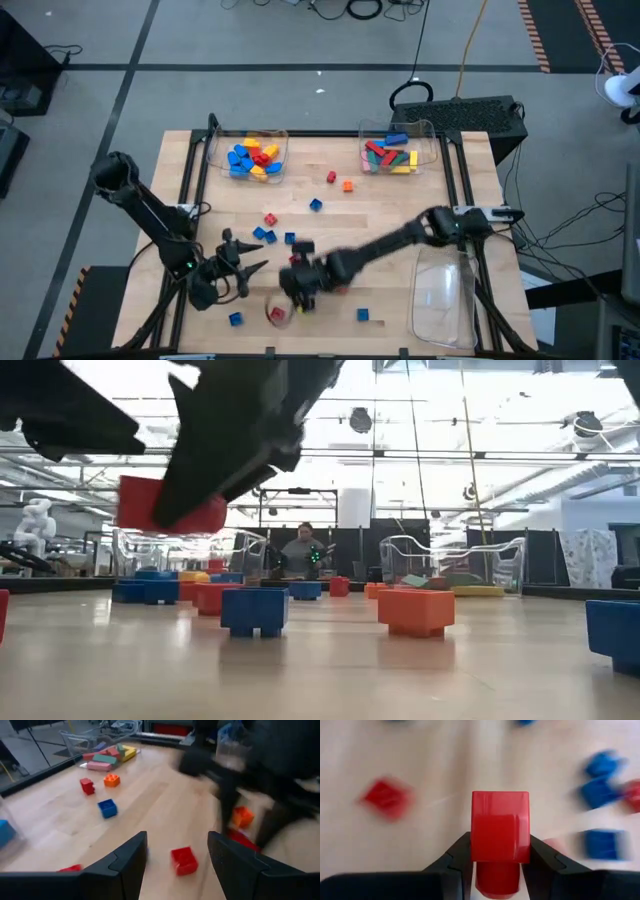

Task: Sort blocks by size
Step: Put the 1 stud red game piece into the top left transparent bin

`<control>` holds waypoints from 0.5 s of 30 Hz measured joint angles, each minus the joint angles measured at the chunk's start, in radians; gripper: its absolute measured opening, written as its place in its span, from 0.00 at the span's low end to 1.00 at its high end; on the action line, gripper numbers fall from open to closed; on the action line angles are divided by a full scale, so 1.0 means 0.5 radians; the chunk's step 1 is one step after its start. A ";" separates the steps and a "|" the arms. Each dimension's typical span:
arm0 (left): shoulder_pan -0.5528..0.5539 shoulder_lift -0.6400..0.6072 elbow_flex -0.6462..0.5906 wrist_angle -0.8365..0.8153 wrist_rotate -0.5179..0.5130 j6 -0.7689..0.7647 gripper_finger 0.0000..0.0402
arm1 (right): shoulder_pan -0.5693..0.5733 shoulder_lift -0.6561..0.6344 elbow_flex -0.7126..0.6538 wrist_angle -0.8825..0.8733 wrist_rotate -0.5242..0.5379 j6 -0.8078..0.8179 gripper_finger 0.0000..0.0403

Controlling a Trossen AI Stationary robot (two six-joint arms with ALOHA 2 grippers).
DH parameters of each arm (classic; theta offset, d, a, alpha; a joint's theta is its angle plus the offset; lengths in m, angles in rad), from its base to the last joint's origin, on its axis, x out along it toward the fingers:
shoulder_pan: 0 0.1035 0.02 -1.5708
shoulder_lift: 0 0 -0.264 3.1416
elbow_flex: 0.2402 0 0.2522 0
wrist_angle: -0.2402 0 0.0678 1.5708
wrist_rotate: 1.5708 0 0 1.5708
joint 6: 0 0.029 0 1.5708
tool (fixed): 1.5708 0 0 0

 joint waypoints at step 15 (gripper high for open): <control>0.151 -0.007 0.000 -1.249 0.000 -0.834 0.52 | -0.887 -0.127 0.001 0.074 -0.443 -0.678 0.27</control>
